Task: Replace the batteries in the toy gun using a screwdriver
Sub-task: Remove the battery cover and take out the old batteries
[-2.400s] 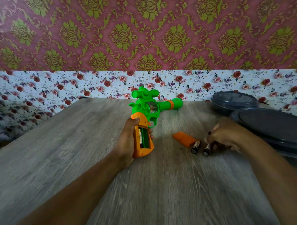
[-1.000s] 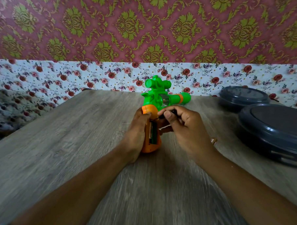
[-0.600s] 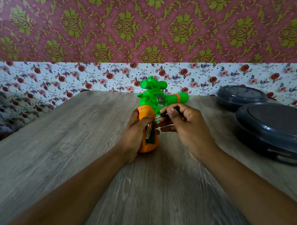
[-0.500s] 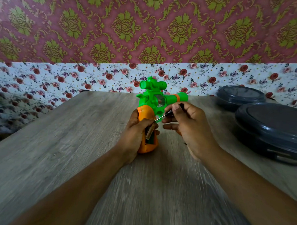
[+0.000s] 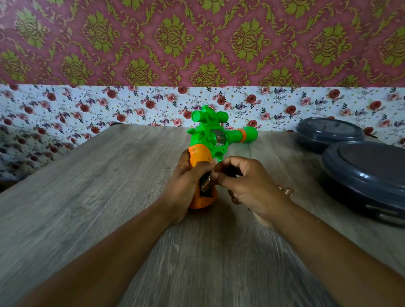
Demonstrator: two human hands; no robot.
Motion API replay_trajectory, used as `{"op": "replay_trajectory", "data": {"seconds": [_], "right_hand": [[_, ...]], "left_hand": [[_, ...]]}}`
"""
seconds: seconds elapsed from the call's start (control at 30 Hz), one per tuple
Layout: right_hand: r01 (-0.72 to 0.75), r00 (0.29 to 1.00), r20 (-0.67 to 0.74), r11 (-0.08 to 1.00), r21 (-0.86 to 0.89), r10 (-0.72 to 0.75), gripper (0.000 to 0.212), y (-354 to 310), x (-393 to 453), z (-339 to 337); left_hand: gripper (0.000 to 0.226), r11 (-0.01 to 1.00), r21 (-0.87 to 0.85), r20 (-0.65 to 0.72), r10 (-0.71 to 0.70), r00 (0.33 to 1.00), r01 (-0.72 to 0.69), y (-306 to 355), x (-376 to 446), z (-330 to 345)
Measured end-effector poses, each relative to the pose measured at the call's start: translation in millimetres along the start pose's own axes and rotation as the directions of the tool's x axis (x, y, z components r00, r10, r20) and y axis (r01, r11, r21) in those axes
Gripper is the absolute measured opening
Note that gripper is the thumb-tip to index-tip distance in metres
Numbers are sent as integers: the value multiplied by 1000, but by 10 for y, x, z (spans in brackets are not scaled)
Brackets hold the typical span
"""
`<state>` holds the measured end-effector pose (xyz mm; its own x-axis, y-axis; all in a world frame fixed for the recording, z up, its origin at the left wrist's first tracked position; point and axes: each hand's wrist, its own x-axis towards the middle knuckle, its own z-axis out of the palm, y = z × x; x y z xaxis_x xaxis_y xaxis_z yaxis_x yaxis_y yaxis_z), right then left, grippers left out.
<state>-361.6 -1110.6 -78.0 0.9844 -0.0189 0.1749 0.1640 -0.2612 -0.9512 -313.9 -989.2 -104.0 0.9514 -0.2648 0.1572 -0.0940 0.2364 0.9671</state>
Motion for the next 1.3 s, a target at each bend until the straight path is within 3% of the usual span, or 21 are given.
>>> {"op": "replay_trajectory", "data": {"seconds": [0.03, 0.13, 0.23, 0.3, 0.37, 0.43, 0.5, 0.6, 0.97, 1.07, 1.13, 1.2, 1.3], "right_hand": [[-14, 1000, 0, 999, 37, 14, 5, -4, -4, 3], [-60, 997, -43, 993, 99, 64, 8, -109, 11, -171], [-8, 974, -226, 995, 100, 30, 3, -279, 28, -533], [48, 922, -369, 982, -183, -114, 6, -295, 27, -749], [-31, 914, -357, 843, -537, -193, 12, -279, 38, -885], [-204, 954, -301, 708, -676, -12, 17, -224, 68, -961], [-360, 933, -282, 575, -735, 223, 13, -146, 90, -994], [-401, 904, -262, 459, -793, 337, 10, -38, 98, -1009], [-438, 897, -314, 527, -728, 312, 17, -11, 87, -1083], [-353, 932, -320, 611, -708, 167, 20, -123, 76, -1028], [-205, 970, -238, 649, -733, 38, 7, -149, 2, -882], [19, 989, -81, 653, -757, -123, 16, -121, -163, -685], [302, 951, 211, 526, -796, -226, 28, 29, -423, -515]], "left_hand": [[17, 1000, -3, -2, -15, 1000, 15, -3, 1, -6], [44, 998, -7, 2, -62, 998, 62, -2, 2, -17], [41, 998, 4, -11, -69, 998, 69, 6, 0, -19], [36, 999, 2, -28, -50, 998, 50, 4, 2, -10], [35, 999, 0, -35, -41, 999, 41, -2, 8, -3], [36, 999, -3, -51, -41, 998, 41, -13, 21, -3], [37, 999, -7, -86, -41, 995, 40, -34, 43, -9], [40, 998, 10, -135, -57, 989, 59, -50, 69, -28], [41, 990, 59, -180, -114, 977, 127, -9, 82, -81], [29, 982, 93, -189, -146, 971, 166, 26, 78, -105], [28, 967, 159, -188, -169, 968, 200, 45, 78, -133], [28, 933, 307, -177, -139, 974, 188, 35, 83, -158], [29, 859, 491, -171, -64, 983, 142, 21, 48, -147]]}}
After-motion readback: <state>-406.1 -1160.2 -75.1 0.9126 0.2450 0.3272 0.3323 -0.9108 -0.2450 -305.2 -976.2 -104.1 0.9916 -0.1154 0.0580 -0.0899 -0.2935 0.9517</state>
